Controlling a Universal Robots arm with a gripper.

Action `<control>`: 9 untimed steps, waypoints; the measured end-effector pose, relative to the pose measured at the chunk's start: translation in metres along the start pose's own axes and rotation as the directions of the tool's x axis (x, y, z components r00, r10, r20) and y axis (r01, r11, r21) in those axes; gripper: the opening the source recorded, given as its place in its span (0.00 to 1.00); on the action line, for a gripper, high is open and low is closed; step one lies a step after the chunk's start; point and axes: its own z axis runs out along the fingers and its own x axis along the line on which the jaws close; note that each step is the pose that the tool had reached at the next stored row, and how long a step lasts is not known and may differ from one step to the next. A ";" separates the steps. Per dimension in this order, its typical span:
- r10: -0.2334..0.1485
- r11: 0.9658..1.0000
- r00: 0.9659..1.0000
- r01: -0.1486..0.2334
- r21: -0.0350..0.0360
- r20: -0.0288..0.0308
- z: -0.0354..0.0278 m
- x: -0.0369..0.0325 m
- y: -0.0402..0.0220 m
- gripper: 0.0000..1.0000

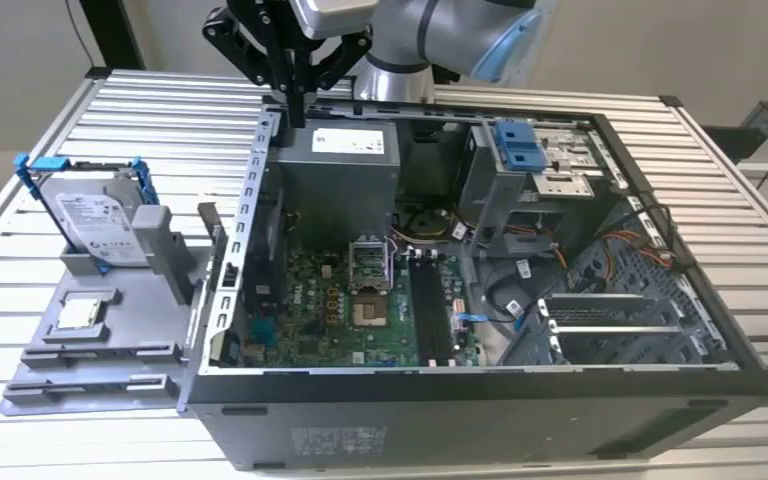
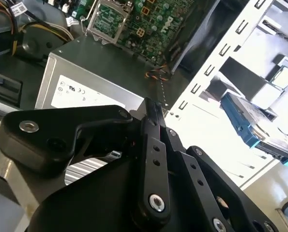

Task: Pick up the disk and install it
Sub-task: 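Reach for the disk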

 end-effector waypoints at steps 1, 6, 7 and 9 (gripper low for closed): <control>0.000 1.000 1.000 0.000 0.000 0.000 0.0000 0.0000 0.0000 0.00; -0.001 1.000 1.000 0.001 0.000 0.000 -0.0002 0.0061 -0.0004 0.00; -0.001 1.000 1.000 0.001 0.000 0.000 -0.0002 0.0078 -0.0005 0.00; -0.001 1.000 1.000 0.001 0.000 0.000 -0.0004 0.0136 -0.0009 0.00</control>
